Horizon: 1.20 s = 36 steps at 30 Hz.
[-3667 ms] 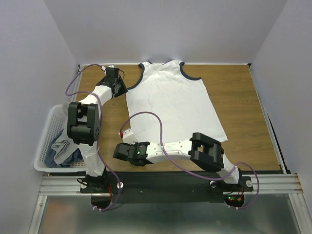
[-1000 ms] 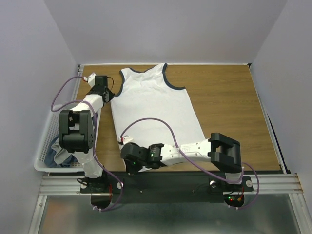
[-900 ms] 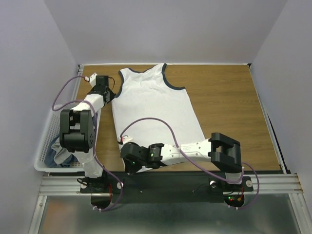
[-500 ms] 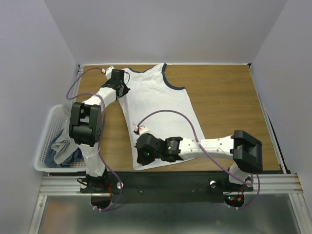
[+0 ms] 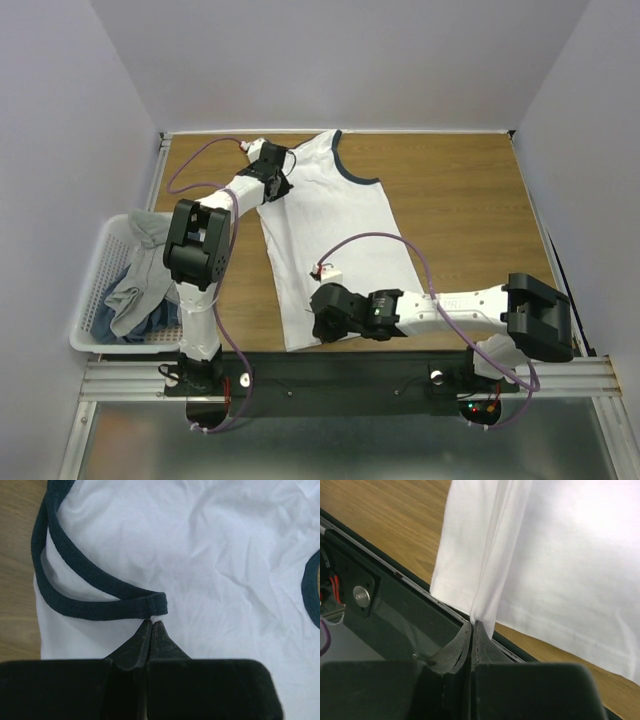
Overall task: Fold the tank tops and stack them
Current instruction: Fold the tank top
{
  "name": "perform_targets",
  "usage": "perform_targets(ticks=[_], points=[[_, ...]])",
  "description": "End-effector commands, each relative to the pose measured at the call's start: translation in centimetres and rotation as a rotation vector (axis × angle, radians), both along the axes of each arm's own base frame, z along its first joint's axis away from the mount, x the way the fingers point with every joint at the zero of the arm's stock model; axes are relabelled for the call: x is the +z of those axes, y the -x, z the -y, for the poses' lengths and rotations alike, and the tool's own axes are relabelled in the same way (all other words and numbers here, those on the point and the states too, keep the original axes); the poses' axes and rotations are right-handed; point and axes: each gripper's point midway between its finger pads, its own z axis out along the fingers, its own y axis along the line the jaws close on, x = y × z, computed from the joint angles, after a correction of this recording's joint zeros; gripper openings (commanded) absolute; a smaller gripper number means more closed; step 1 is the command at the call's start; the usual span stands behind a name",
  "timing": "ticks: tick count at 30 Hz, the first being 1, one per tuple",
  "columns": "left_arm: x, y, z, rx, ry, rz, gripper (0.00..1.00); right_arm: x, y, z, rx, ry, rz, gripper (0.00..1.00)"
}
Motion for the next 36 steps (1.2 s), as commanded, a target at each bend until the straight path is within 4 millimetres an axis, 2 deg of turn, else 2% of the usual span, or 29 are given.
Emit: perform_targets(ticks=[1, 7, 14, 15, 18, 19, 21, 22, 23, 25, 29, 31, 32, 35, 36], points=[[3.2, -2.0, 0.8, 0.021, 0.008, 0.092, 0.0, 0.6, -0.5, 0.6, -0.052, -0.034, 0.014, 0.0], [2.1, -1.6, 1.6, 0.005, 0.001, 0.072, 0.0, -1.1, -0.7, 1.6, -0.075, 0.006, 0.016, 0.0], [1.6, -1.4, 2.3, -0.012, -0.002, 0.065, 0.0, -1.8, -1.0, 2.2, -0.099, 0.023, 0.026, 0.01], [1.7, -1.4, 2.3, -0.015, -0.002, 0.067, 0.06, -1.9, -1.0, 2.2, -0.102, 0.025, 0.024, 0.03], [2.0, -1.3, 2.4, -0.025, -0.002, 0.08, 0.25, -1.7, -1.2, 2.4, -0.116, 0.02, 0.034, 0.18], [3.0, -1.5, 2.6, -0.032, 0.009, 0.107, 0.35, -0.9, -1.3, 2.3, -0.121, 0.001, 0.042, 0.28], [4.5, -1.6, 2.8, -0.054, 0.018, 0.143, 0.45, -0.3, -1.7, 2.6, -0.135, -0.009, 0.065, 0.42], [5.0, -1.6, 2.9, -0.062, 0.02, 0.152, 0.47, 0.1, -1.9, 2.8, -0.142, -0.014, 0.076, 0.42], [5.6, -1.7, 3.0, -0.073, 0.024, 0.165, 0.49, 0.6, -2.1, 2.8, -0.15, -0.021, 0.086, 0.49], [7.2, -1.9, 3.4, -0.096, 0.031, 0.192, 0.5, 1.4, -3.1, 4.3, -0.205, 0.012, 0.137, 0.5], [9.1, -1.4, 4.0, -0.119, 0.073, 0.218, 0.49, 3.3, -5.6, 6.3, -0.279, 0.029, 0.196, 0.5], [9.6, -0.9, 4.3, -0.129, 0.084, 0.226, 0.49, 4.1, -8.5, 8.3, -0.349, 0.029, 0.206, 0.5], [9.5, -0.5, 4.5, -0.134, 0.083, 0.223, 0.5, 4.2, -10.8, 10.1, -0.392, 0.048, 0.21, 0.5], [10.3, 0.0, 4.9, -0.156, 0.093, 0.246, 0.52, 5.8, -14.1, 11.9, -0.414, 0.05, 0.239, 0.49], [10.3, 0.2, 5.1, -0.161, 0.095, 0.245, 0.53, 6.3, -15.8, 13.1, -0.452, 0.062, 0.256, 0.49]])
